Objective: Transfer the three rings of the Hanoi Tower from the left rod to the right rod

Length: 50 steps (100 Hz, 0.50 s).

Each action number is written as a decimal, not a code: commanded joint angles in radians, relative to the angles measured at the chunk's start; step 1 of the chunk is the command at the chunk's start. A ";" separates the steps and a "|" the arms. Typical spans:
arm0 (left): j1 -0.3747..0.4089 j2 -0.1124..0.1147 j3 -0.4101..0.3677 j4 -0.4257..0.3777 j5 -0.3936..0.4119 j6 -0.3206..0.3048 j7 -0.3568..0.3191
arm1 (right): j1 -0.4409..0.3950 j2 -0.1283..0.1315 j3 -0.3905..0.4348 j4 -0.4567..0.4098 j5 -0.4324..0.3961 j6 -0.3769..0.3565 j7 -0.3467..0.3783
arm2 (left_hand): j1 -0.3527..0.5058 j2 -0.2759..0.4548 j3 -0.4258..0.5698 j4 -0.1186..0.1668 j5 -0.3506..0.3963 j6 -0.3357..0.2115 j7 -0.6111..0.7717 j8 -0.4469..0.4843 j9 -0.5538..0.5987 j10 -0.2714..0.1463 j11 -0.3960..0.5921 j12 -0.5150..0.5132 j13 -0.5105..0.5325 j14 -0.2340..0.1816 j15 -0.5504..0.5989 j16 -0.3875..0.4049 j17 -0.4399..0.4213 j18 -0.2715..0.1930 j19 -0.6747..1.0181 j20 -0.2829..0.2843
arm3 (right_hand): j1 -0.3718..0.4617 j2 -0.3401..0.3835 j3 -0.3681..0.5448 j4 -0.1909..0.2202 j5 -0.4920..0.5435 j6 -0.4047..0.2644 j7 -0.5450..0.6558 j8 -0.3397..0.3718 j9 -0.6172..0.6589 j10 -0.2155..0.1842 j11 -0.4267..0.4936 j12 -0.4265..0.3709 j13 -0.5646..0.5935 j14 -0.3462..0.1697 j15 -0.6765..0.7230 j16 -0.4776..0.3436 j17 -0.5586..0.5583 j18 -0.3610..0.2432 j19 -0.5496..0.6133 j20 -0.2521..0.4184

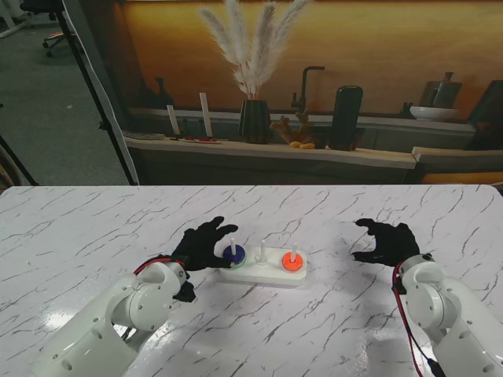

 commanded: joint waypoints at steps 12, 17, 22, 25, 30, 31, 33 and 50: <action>-0.004 -0.003 0.015 0.036 -0.009 -0.014 -0.008 | -0.006 -0.006 -0.002 -0.006 -0.001 -0.005 -0.001 | -0.012 -0.006 -0.005 0.009 -0.001 0.014 0.004 0.013 0.007 -0.002 -0.003 -0.003 0.013 -0.015 0.006 0.010 0.002 0.014 0.040 0.044 | 0.007 0.014 -0.014 0.024 0.007 0.002 0.007 -0.016 0.020 -0.006 0.015 -0.001 0.012 -0.015 0.020 0.004 -0.007 0.319 0.017 -0.004; -0.006 -0.004 0.018 0.040 -0.013 -0.012 -0.009 | -0.006 -0.006 -0.002 -0.006 -0.002 -0.005 -0.002 | -0.009 -0.007 -0.003 0.010 0.000 0.015 0.005 0.014 0.008 -0.001 -0.003 -0.003 0.014 -0.013 0.007 0.011 0.002 0.015 0.045 0.045 | 0.008 0.014 -0.014 0.024 0.008 0.002 0.008 -0.016 0.022 -0.007 0.016 -0.001 0.014 -0.014 0.021 0.004 -0.006 0.319 0.018 -0.004; -0.008 -0.004 0.021 0.044 -0.015 -0.011 -0.008 | -0.007 -0.006 -0.002 -0.008 -0.002 -0.005 0.000 | -0.011 -0.006 -0.002 0.009 0.003 0.012 0.006 0.014 0.011 -0.002 -0.002 -0.002 0.015 -0.014 0.008 0.012 0.003 0.013 0.050 0.046 | 0.007 0.015 -0.015 0.024 0.007 0.003 0.008 -0.016 0.021 -0.007 0.016 -0.001 0.011 -0.014 0.020 0.004 -0.006 0.317 0.017 -0.004; -0.010 -0.004 0.023 0.046 -0.015 -0.011 -0.009 | -0.007 -0.006 -0.002 -0.008 -0.001 -0.005 0.000 | -0.011 -0.005 -0.002 0.009 0.004 0.012 0.006 0.015 0.011 -0.003 -0.002 -0.002 0.015 -0.014 0.008 0.013 0.002 0.013 0.052 0.047 | 0.008 0.014 -0.015 0.024 0.008 0.002 0.008 -0.016 0.022 -0.006 0.016 0.000 0.013 -0.013 0.021 0.004 -0.005 0.317 0.018 -0.004; -0.012 -0.004 0.026 0.049 -0.016 -0.011 -0.011 | -0.008 -0.006 -0.001 -0.008 -0.002 -0.004 -0.001 | -0.012 -0.006 -0.001 0.008 0.002 0.012 0.006 0.015 0.011 -0.003 -0.002 -0.002 0.015 -0.014 0.008 0.014 0.001 0.013 0.056 0.047 | 0.008 0.016 -0.015 0.024 0.006 0.003 0.008 -0.016 0.021 -0.007 0.016 -0.001 0.012 -0.014 0.021 0.004 -0.005 0.318 0.018 -0.004; -0.013 -0.004 0.027 0.049 -0.016 -0.011 -0.011 | -0.008 -0.006 -0.001 -0.009 -0.002 -0.004 -0.001 | -0.011 -0.006 -0.001 0.008 0.002 0.012 0.006 0.015 0.012 -0.002 -0.002 -0.002 0.016 -0.014 0.008 0.014 0.001 0.013 0.057 0.047 | 0.007 0.016 -0.015 0.024 0.007 0.003 0.008 -0.016 0.021 -0.007 0.016 -0.001 0.012 -0.014 0.021 0.004 -0.006 0.318 0.018 -0.004; -0.014 -0.004 0.029 0.051 -0.016 -0.011 -0.010 | -0.008 -0.006 -0.001 -0.009 -0.002 -0.004 -0.001 | -0.011 -0.006 -0.001 0.008 0.003 0.011 0.006 0.015 0.012 -0.002 -0.002 -0.002 0.016 -0.014 0.008 0.014 0.001 0.014 0.058 0.047 | 0.009 0.014 -0.015 0.024 0.007 0.003 0.008 -0.016 0.022 -0.007 0.016 0.000 0.013 -0.013 0.021 0.004 -0.006 0.318 0.018 -0.004; -0.026 -0.003 0.044 0.068 -0.026 -0.006 -0.021 | -0.010 -0.006 0.002 -0.011 -0.002 -0.003 0.000 | -0.009 -0.005 0.002 0.008 0.003 0.012 0.006 0.016 0.011 -0.002 -0.003 -0.002 0.015 -0.015 0.008 0.015 -0.003 0.013 0.062 0.045 | 0.009 0.015 -0.016 0.024 0.007 0.004 0.009 -0.016 0.021 -0.007 0.016 -0.001 0.013 -0.013 0.022 0.004 -0.005 0.319 0.019 -0.004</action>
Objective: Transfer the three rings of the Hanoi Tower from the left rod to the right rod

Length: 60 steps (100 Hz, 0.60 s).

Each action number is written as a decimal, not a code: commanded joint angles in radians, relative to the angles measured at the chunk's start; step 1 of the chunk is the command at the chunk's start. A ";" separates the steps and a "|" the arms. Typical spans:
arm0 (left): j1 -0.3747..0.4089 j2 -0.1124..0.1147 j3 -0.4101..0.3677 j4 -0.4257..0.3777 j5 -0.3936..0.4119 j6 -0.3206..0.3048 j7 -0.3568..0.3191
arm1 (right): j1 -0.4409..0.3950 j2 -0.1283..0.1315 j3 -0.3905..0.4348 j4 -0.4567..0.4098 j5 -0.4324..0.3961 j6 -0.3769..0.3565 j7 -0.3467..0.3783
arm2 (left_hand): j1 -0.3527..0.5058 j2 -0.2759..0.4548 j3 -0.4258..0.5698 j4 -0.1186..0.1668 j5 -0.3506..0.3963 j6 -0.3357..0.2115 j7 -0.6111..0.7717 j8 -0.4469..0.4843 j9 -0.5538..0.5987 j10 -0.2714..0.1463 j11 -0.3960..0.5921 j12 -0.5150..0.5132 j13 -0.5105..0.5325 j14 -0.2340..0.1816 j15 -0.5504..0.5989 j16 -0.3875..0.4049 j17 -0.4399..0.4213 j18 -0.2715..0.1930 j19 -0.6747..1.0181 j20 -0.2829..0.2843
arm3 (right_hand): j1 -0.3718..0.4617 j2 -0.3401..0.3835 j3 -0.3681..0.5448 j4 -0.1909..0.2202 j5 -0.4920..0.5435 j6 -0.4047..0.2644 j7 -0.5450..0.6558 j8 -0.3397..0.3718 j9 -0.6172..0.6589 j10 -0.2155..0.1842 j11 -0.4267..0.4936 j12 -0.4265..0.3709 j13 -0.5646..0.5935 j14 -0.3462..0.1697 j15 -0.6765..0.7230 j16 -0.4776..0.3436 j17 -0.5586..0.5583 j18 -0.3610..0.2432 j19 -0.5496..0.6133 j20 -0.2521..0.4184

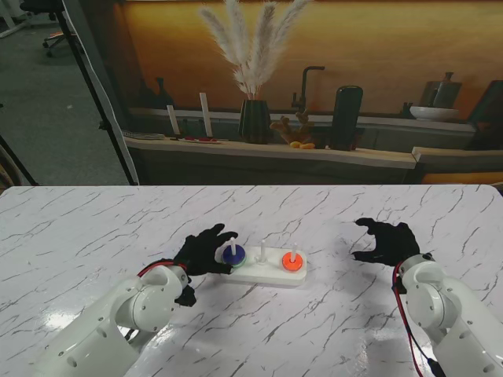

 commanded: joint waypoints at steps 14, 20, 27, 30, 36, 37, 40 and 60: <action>-0.008 -0.003 0.014 0.021 -0.010 -0.011 -0.023 | -0.011 -0.006 0.000 -0.009 0.000 0.002 0.002 | -0.006 -0.008 0.005 0.008 0.004 0.011 0.004 0.017 0.013 -0.002 -0.002 -0.001 0.014 -0.014 0.010 0.015 -0.004 0.012 0.035 0.018 | -0.001 0.016 -0.017 0.024 0.007 0.001 0.009 -0.016 0.021 -0.007 0.017 -0.001 0.013 -0.014 0.022 0.004 -0.006 0.318 0.019 -0.004; -0.009 -0.004 0.016 0.023 -0.012 -0.010 -0.022 | -0.011 -0.006 0.000 -0.010 0.000 0.002 0.001 | -0.004 -0.007 0.008 0.008 0.007 0.011 0.006 0.018 0.017 -0.002 -0.001 0.000 0.019 -0.014 0.013 0.017 -0.002 0.011 0.043 0.021 | -0.001 0.016 -0.016 0.024 0.007 0.002 0.009 -0.016 0.023 -0.007 0.017 -0.001 0.013 -0.014 0.022 0.004 -0.005 0.319 0.019 -0.004; -0.010 -0.005 0.018 0.025 -0.014 -0.008 -0.020 | -0.013 -0.006 0.001 -0.011 0.001 0.003 0.002 | 0.002 -0.003 0.011 0.007 0.010 0.010 0.008 0.020 0.025 -0.002 0.001 0.001 0.026 -0.014 0.020 0.023 0.005 0.010 0.071 0.031 | -0.002 0.017 -0.017 0.024 0.007 0.003 0.010 -0.016 0.023 -0.007 0.017 0.000 0.013 -0.015 0.022 0.004 -0.006 0.318 0.019 -0.004; -0.010 -0.005 0.019 0.026 -0.015 -0.008 -0.019 | -0.014 -0.006 0.002 -0.011 0.001 0.003 0.002 | 0.005 0.003 0.013 0.008 0.011 0.010 0.008 0.020 0.028 -0.002 0.001 0.002 0.030 -0.013 0.022 0.025 0.009 0.009 0.081 0.035 | 0.000 0.017 -0.017 0.024 0.007 0.002 0.010 -0.017 0.023 -0.006 0.017 -0.001 0.014 -0.013 0.022 0.004 -0.005 0.318 0.019 -0.004; -0.011 -0.006 0.022 0.026 -0.012 -0.001 -0.015 | -0.015 -0.006 0.003 -0.013 0.001 0.005 0.004 | 0.043 0.055 -0.015 -0.002 0.006 0.012 0.005 0.019 0.034 0.000 0.002 0.005 0.048 -0.010 0.039 0.042 0.010 0.013 0.126 0.046 | 0.000 0.018 -0.017 0.024 0.005 0.003 0.010 -0.017 0.022 -0.006 0.017 -0.001 0.012 -0.014 0.021 0.004 -0.006 0.317 0.019 -0.004; -0.011 -0.007 0.023 0.026 -0.012 0.001 -0.012 | -0.016 -0.006 0.003 -0.013 0.001 0.005 0.004 | 0.043 0.055 -0.015 -0.002 0.006 0.012 0.005 0.019 0.034 0.000 0.002 0.005 0.048 -0.010 0.039 0.042 0.010 0.013 0.126 0.046 | 0.000 0.017 -0.017 0.024 0.005 0.003 0.010 -0.017 0.021 -0.006 0.017 -0.001 0.013 -0.014 0.022 0.004 -0.006 0.317 0.019 -0.004; -0.011 -0.008 0.024 0.027 -0.011 0.004 -0.005 | -0.017 -0.006 0.004 -0.014 0.001 0.006 0.005 | 0.067 0.078 -0.032 -0.003 0.014 0.011 0.009 0.020 0.042 0.001 0.004 0.008 0.055 -0.013 0.042 0.046 0.015 0.014 0.140 0.045 | 0.000 0.017 -0.017 0.024 0.006 0.004 0.010 -0.017 0.022 -0.007 0.017 -0.001 0.013 -0.014 0.022 0.004 -0.006 0.318 0.019 -0.004; -0.008 -0.011 0.025 0.026 -0.013 0.017 0.006 | -0.021 -0.006 0.005 -0.018 0.000 0.008 0.009 | 0.119 0.156 -0.111 0.004 0.037 -0.013 0.025 0.027 0.060 -0.001 0.009 0.012 0.069 -0.015 0.055 0.053 0.019 0.013 0.179 0.029 | -0.001 0.018 -0.018 0.024 0.005 0.005 0.010 -0.017 0.022 -0.007 0.017 -0.001 0.012 -0.013 0.021 0.004 -0.005 0.318 0.019 -0.004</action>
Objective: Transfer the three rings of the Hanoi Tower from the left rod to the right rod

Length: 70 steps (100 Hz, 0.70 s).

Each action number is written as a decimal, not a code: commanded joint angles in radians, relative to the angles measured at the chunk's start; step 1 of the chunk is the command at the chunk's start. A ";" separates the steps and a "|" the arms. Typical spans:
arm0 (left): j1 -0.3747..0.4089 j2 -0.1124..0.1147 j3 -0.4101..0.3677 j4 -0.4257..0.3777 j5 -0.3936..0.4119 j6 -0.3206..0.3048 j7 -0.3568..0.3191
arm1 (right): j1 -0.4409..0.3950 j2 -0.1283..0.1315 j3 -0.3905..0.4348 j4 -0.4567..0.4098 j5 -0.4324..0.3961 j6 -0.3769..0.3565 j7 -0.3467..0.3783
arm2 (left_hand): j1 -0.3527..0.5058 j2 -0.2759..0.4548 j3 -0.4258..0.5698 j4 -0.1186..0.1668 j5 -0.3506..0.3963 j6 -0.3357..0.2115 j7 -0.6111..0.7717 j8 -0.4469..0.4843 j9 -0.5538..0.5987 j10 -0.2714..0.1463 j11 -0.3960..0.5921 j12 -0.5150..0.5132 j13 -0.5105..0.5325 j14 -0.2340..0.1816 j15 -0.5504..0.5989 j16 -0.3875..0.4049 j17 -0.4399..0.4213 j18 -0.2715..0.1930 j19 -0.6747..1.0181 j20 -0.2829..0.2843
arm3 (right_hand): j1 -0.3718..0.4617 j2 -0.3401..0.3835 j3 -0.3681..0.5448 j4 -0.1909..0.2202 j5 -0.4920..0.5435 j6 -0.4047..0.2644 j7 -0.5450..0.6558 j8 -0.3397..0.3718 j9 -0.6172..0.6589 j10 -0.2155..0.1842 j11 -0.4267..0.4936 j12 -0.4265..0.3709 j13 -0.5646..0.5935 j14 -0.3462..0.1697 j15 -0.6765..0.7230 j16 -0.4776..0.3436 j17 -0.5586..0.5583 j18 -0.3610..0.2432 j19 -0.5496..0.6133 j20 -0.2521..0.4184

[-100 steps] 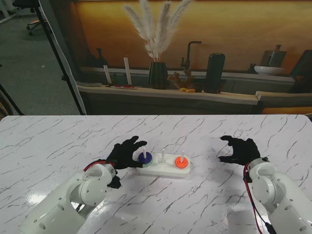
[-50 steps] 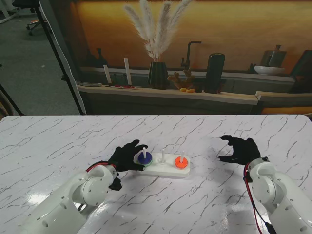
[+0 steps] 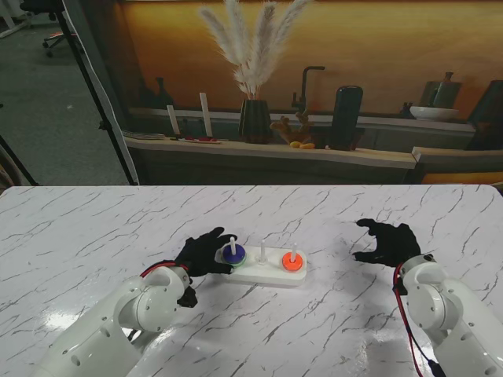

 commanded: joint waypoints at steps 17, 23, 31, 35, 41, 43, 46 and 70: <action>0.006 -0.010 0.003 0.004 -0.007 -0.008 0.002 | -0.010 -0.005 -0.004 -0.006 -0.002 0.001 0.004 | 0.075 0.083 -0.007 -0.001 0.031 -0.023 0.022 0.021 0.030 -0.001 0.005 0.011 0.026 -0.013 0.013 0.017 0.000 0.014 0.052 0.005 | -0.001 0.012 -0.017 0.025 0.005 0.005 0.010 -0.018 0.022 -0.006 0.017 -0.001 0.012 -0.014 0.021 0.004 -0.005 0.318 0.019 -0.004; 0.007 -0.009 0.001 0.003 -0.006 -0.009 0.000 | -0.010 -0.005 -0.004 -0.005 -0.001 0.002 0.003 | 0.075 0.083 -0.011 -0.002 0.035 -0.024 0.026 0.023 0.033 -0.001 0.006 0.011 0.027 -0.013 0.014 0.018 0.000 0.015 0.054 0.004 | 0.001 0.012 -0.017 0.025 0.005 0.005 0.010 -0.018 0.021 -0.006 0.017 -0.001 0.011 -0.011 0.021 0.004 -0.006 0.317 0.019 -0.005; 0.011 -0.008 -0.006 -0.003 -0.008 -0.008 -0.004 | -0.010 -0.005 -0.005 -0.006 -0.001 0.002 0.005 | 0.076 0.075 -0.017 -0.003 0.035 -0.023 0.027 0.024 0.034 -0.001 0.005 0.011 0.024 -0.012 0.013 0.017 -0.004 0.013 0.052 0.001 | 0.000 0.013 -0.018 0.024 0.004 0.005 0.010 -0.018 0.021 -0.007 0.017 -0.001 0.012 -0.014 0.022 0.004 -0.006 0.317 0.019 -0.005; 0.014 -0.008 -0.009 -0.006 -0.009 -0.008 -0.006 | -0.011 -0.005 -0.005 -0.006 -0.003 0.003 0.005 | 0.078 0.062 -0.019 -0.001 0.034 -0.022 0.028 0.025 0.033 -0.001 0.005 0.010 0.023 -0.013 0.011 0.017 -0.006 0.013 0.050 -0.002 | 0.001 0.014 -0.017 0.025 0.005 0.004 0.010 -0.018 0.022 -0.006 0.017 -0.001 0.012 -0.013 0.022 0.004 -0.005 0.317 0.019 -0.005; 0.016 -0.006 -0.012 -0.011 -0.009 -0.007 -0.013 | -0.011 -0.005 -0.006 -0.006 -0.002 0.004 0.006 | 0.077 0.046 -0.021 0.003 0.028 -0.019 0.026 0.025 0.029 0.000 0.003 0.009 0.017 -0.013 0.007 0.015 -0.011 0.013 0.044 -0.007 | 0.002 0.012 -0.018 0.024 0.004 0.005 0.010 -0.019 0.020 -0.005 0.017 -0.001 0.011 -0.013 0.021 0.004 -0.007 0.317 0.019 -0.005; 0.016 -0.006 -0.013 -0.012 -0.008 -0.007 -0.015 | -0.011 -0.005 -0.006 -0.006 -0.002 0.004 0.006 | 0.077 0.042 -0.021 0.005 0.028 -0.018 0.025 0.025 0.030 0.000 0.003 0.009 0.018 -0.012 0.007 0.014 -0.012 0.014 0.041 -0.009 | 0.002 0.012 -0.018 0.024 0.005 0.005 0.010 -0.018 0.020 -0.006 0.017 -0.001 0.011 -0.013 0.021 0.004 -0.007 0.317 0.018 -0.005; 0.017 -0.005 -0.014 -0.013 -0.008 -0.006 -0.017 | -0.011 -0.005 -0.006 -0.006 -0.002 0.005 0.006 | 0.078 0.037 -0.019 0.007 0.028 -0.018 0.025 0.025 0.029 0.000 0.002 0.009 0.017 -0.012 0.006 0.013 -0.012 0.014 0.040 -0.011 | 0.004 0.012 -0.018 0.025 0.006 0.005 0.011 -0.018 0.021 -0.007 0.017 -0.001 0.012 -0.014 0.022 0.004 -0.006 0.317 0.019 -0.005; 0.017 -0.003 -0.016 -0.018 -0.014 -0.007 -0.033 | -0.009 -0.005 -0.007 -0.005 -0.005 0.004 0.004 | 0.060 -0.013 -0.011 0.023 0.018 -0.010 0.018 0.024 0.021 0.001 -0.002 0.007 0.009 -0.011 -0.002 0.008 -0.022 0.016 0.024 -0.023 | 0.011 0.013 -0.022 0.024 0.004 -0.004 0.012 -0.018 0.020 -0.008 0.018 -0.001 0.011 -0.014 0.022 0.004 -0.005 0.317 0.020 -0.004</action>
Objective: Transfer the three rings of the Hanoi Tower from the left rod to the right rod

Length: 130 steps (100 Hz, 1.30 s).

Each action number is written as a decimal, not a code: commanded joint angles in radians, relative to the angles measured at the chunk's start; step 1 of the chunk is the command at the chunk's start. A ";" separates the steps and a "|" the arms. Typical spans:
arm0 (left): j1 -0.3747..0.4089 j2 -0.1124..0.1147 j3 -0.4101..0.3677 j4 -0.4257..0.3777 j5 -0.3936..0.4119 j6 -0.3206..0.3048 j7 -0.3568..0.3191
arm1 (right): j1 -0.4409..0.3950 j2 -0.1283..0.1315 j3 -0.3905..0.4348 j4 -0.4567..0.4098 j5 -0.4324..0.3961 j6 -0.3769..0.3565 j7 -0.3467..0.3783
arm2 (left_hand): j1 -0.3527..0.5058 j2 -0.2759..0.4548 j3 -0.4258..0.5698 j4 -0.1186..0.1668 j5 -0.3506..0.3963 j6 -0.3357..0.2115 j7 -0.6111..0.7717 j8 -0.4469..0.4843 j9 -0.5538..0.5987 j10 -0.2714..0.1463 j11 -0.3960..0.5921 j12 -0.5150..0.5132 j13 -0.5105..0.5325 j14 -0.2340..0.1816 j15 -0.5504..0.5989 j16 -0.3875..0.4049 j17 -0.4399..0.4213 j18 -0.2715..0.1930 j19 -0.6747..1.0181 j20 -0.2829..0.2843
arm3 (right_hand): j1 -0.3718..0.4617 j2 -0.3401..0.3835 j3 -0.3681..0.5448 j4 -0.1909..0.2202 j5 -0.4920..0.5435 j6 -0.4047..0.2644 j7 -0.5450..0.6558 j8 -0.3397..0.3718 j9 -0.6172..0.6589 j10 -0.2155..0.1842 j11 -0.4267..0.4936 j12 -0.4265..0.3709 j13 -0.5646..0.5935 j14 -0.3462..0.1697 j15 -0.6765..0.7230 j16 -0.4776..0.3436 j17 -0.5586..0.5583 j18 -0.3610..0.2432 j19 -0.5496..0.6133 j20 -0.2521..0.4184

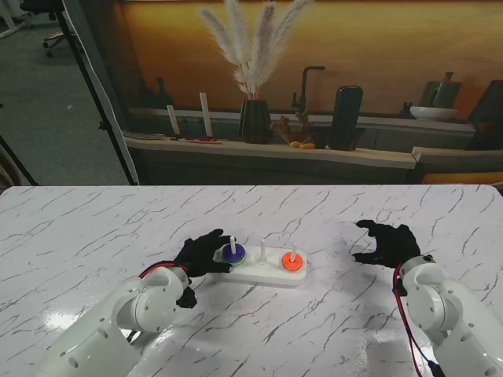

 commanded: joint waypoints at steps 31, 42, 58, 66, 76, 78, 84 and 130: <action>0.007 0.005 -0.010 -0.028 -0.022 -0.024 -0.055 | -0.004 -0.006 -0.009 0.001 -0.003 0.002 -0.005 | -0.058 -0.063 -0.002 0.027 -0.027 0.003 -0.022 0.005 -0.044 0.002 -0.015 -0.001 -0.034 -0.012 -0.028 -0.011 -0.030 0.015 -0.027 -0.026 | 0.024 0.016 -0.028 0.022 0.007 -0.024 0.019 -0.017 0.024 -0.008 0.021 -0.001 0.014 -0.015 0.026 0.005 -0.004 0.315 0.022 -0.004; 0.011 0.005 -0.014 -0.032 -0.021 -0.025 -0.054 | -0.004 -0.006 -0.009 0.001 -0.002 0.003 -0.006 | -0.057 -0.064 0.008 0.027 -0.024 0.004 -0.022 0.005 -0.042 0.003 -0.013 -0.002 -0.030 -0.012 -0.029 -0.012 -0.028 0.017 -0.029 -0.025 | 0.027 0.016 -0.030 0.021 0.006 -0.027 0.021 -0.016 0.025 -0.008 0.020 -0.001 0.013 -0.015 0.026 0.004 -0.005 0.316 0.022 -0.004; 0.009 0.004 -0.010 -0.029 -0.014 -0.022 -0.046 | -0.005 -0.006 -0.007 0.000 -0.003 0.003 -0.007 | -0.030 -0.070 0.031 0.030 -0.014 0.002 -0.018 0.008 -0.031 0.005 -0.009 -0.001 -0.007 -0.006 -0.014 -0.004 -0.012 0.019 -0.017 -0.015 | 0.027 0.017 -0.033 0.022 0.006 -0.026 0.022 -0.017 0.025 -0.008 0.020 -0.001 0.014 -0.015 0.026 0.004 -0.004 0.316 0.022 -0.004; 0.006 0.004 -0.006 -0.026 -0.010 -0.022 -0.043 | -0.006 -0.006 -0.006 0.000 -0.001 0.003 -0.007 | -0.025 -0.070 0.044 0.029 -0.013 0.001 -0.016 0.010 -0.025 0.005 -0.008 0.000 0.000 -0.005 -0.005 0.003 -0.007 0.020 0.007 0.002 | 0.027 0.019 -0.034 0.022 0.006 -0.024 0.023 -0.017 0.025 -0.007 0.020 -0.001 0.013 -0.015 0.026 0.004 -0.005 0.316 0.022 -0.005; 0.004 0.003 -0.004 -0.025 -0.011 -0.019 -0.041 | -0.007 -0.006 -0.004 -0.001 -0.004 0.004 -0.006 | -0.023 -0.069 0.049 0.028 -0.009 0.000 -0.013 0.011 -0.023 0.004 -0.008 0.000 0.001 -0.006 -0.002 0.005 -0.007 0.018 0.014 0.007 | 0.030 0.018 -0.033 0.023 0.006 -0.025 0.023 -0.018 0.025 -0.008 0.020 -0.001 0.013 -0.015 0.027 0.004 -0.004 0.316 0.023 -0.005; 0.004 0.003 -0.003 -0.025 -0.011 -0.018 -0.041 | -0.008 -0.006 -0.004 -0.001 -0.003 0.004 -0.004 | -0.023 -0.069 0.050 0.028 -0.009 0.000 -0.013 0.011 -0.022 0.004 -0.008 0.000 0.003 -0.006 -0.001 0.006 -0.006 0.018 0.016 0.008 | 0.029 0.018 -0.034 0.023 0.006 -0.025 0.023 -0.018 0.024 -0.008 0.020 -0.001 0.013 -0.016 0.026 0.004 -0.005 0.315 0.022 -0.005; 0.003 0.003 -0.002 -0.024 -0.009 -0.017 -0.041 | -0.008 -0.006 -0.004 -0.001 -0.001 0.004 -0.004 | -0.021 -0.069 0.053 0.027 -0.007 -0.001 -0.011 0.012 -0.019 0.004 -0.007 0.001 0.006 -0.005 0.003 0.008 -0.004 0.018 0.023 0.013 | 0.029 0.018 -0.035 0.023 0.006 -0.024 0.024 -0.018 0.025 -0.008 0.020 -0.001 0.014 -0.016 0.027 0.004 -0.004 0.315 0.023 -0.005; 0.008 -0.009 0.002 -0.015 -0.013 0.002 0.009 | -0.010 -0.006 -0.002 0.000 -0.001 0.004 -0.004 | 0.082 0.088 -0.009 -0.009 0.108 -0.043 0.105 0.092 0.056 -0.001 0.021 0.020 0.066 -0.008 0.074 0.071 0.020 0.016 0.170 0.069 | 0.027 0.022 -0.034 0.024 0.004 -0.013 0.024 -0.020 0.023 -0.007 0.021 -0.001 0.011 -0.016 0.027 0.003 -0.005 0.314 0.025 -0.005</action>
